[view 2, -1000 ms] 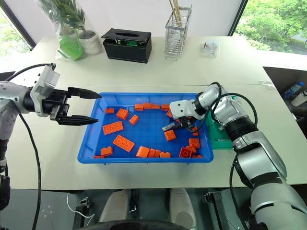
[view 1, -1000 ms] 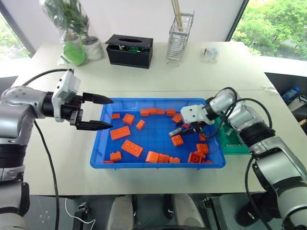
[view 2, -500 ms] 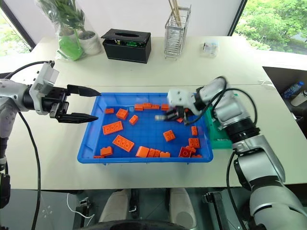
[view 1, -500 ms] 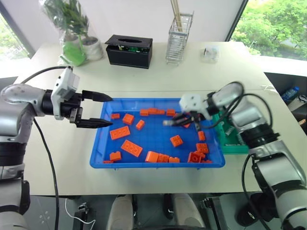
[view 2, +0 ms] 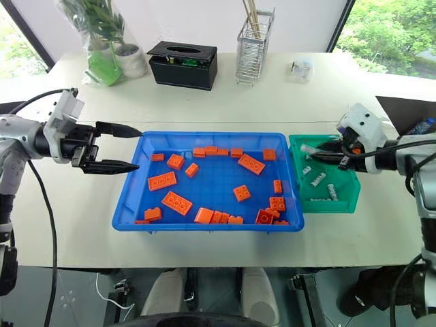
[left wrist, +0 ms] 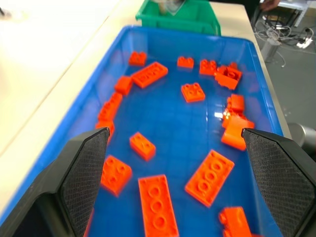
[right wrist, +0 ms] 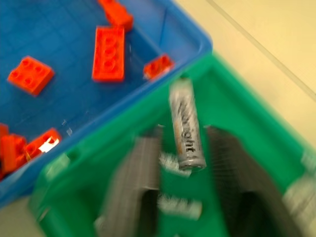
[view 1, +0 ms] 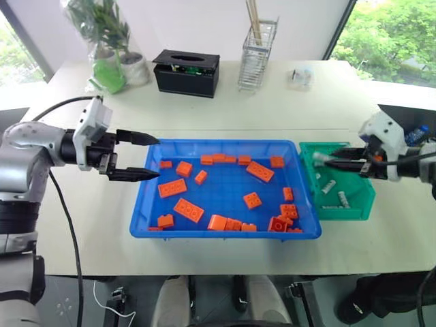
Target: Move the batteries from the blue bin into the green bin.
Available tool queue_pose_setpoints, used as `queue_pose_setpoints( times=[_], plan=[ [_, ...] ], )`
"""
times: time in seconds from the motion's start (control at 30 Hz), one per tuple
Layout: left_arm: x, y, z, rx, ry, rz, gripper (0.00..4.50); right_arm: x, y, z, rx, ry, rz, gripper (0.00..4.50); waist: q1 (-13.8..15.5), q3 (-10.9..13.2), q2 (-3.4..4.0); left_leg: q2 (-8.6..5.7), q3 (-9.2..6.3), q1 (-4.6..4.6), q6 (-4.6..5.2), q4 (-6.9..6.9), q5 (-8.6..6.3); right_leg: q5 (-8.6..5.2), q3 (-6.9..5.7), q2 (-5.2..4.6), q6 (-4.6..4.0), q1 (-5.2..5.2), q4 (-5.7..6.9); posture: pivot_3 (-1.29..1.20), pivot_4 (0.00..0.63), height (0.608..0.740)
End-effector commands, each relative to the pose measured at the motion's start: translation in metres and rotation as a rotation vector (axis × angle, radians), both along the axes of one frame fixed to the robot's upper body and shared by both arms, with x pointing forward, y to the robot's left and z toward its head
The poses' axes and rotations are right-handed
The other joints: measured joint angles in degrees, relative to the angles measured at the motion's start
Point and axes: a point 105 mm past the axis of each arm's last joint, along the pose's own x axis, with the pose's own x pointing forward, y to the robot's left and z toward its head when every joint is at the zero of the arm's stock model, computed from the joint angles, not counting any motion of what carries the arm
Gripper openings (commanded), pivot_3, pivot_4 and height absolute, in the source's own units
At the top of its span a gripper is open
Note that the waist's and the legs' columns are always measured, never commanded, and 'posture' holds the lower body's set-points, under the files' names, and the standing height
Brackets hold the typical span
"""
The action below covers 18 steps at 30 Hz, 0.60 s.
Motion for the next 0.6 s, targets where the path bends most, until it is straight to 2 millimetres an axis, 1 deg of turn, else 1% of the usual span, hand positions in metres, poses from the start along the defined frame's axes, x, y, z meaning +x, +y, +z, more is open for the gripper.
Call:
queue_pose_setpoints(
  times=[0.03, 0.13, 0.23, 0.3, 0.37, 0.4, 0.47, 0.53, 0.6],
  plan=[
    [0.001, 0.0, 0.011, -0.022, -0.027, -0.004, 4.5, -0.003, 0.002, 0.018, -0.037, -0.092, 0.019, 3.55, -0.35, 0.0, 0.0, 0.0, -0.01, 0.01, 0.0, 0.0, 0.0, 0.0, -0.01, 0.0, 0.0, 0.02, 0.0, 0.0, 0.15, 0.736],
    [0.0, 0.005, 0.014, -0.029, -0.021, 0.005, 4.5, -0.017, -0.001, 0.025, -0.067, -0.097, 0.126, 3.55, -0.34, 0.0, 0.0, 0.0, -0.01, 0.01, 0.0, -0.07, 0.0, -0.01, 0.0, 0.01, 0.01, 0.0, -0.02, 0.0, 0.15, 0.736],
    [-0.005, 0.016, 0.013, -0.004, -0.01, 0.021, 4.5, -0.029, -0.016, 0.04, -0.077, -0.104, 0.179, 3.55, -0.32, 0.01, 0.0, -0.01, 0.0, 0.0, 0.0, -0.09, 0.0, -0.02, 0.01, 0.01, 0.02, 0.0, -0.06, 0.0, 0.15, 0.736],
    [-0.01, 0.032, 0.014, 0.024, -0.005, 0.059, 4.5, -0.039, -0.041, 0.055, -0.086, -0.086, 0.183, 3.55, -0.39, 0.01, 0.0, 0.0, 0.02, 0.02, 0.0, -0.09, 0.0, -0.02, 0.02, 0.01, 0.03, 0.02, -0.08, 0.0, 0.15, 0.736],
    [-0.016, 0.045, 0.016, 0.05, 0.003, 0.089, 4.5, -0.05, -0.061, 0.062, -0.081, -0.049, 0.18, 3.55, -0.47, 0.02, 0.02, 0.0, 0.06, 0.05, 0.01, -0.11, 0.0, -0.02, 0.04, 0.0, 0.02, 0.02, -0.1, 0.0, 0.15, 0.736],
    [-0.019, 0.049, 0.018, 0.059, 0.005, 0.101, 4.5, -0.054, -0.067, 0.064, -0.076, -0.034, 0.18, 3.55, -0.47, 0.02, 0.01, 0.0, 0.06, 0.08, 0.01, -0.15, -0.01, -0.11, 0.05, 0.0, -0.13, 0.02, -0.11, 0.0, 0.15, 0.736],
    [-0.022, 0.059, 0.021, 0.075, 0.006, 0.13, 4.5, -0.059, -0.079, 0.064, -0.081, -0.022, 0.173, 3.55, -0.47, 0.01, -0.01, 0.03, 0.07, 0.16, 0.02, -0.18, -0.01, -0.13, 0.04, 0.01, -0.18, 0.07, -0.11, 0.0, 0.15, 0.736],
    [-0.024, 0.065, 0.024, 0.086, 0.002, 0.154, 4.5, -0.062, -0.086, 0.063, -0.08, -0.015, 0.165, 3.55, -0.48, 0.01, 0.0, 0.04, 0.07, 0.23, 0.01, -0.19, -0.01, -0.14, 0.04, 0.01, -0.19, 0.16, -0.11, 0.0, 0.15, 0.736],
    [-0.026, 0.07, 0.025, 0.095, -0.003, 0.173, 4.5, -0.06, -0.09, 0.061, -0.059, -0.027, 0.153, 3.55, -0.5, 0.01, 0.0, 0.03, 0.12, 0.25, 0.01, -0.18, -0.01, -0.15, 0.06, -0.03, -0.21, 0.16, -0.11, 0.0, 0.15, 0.736]
  ],
)
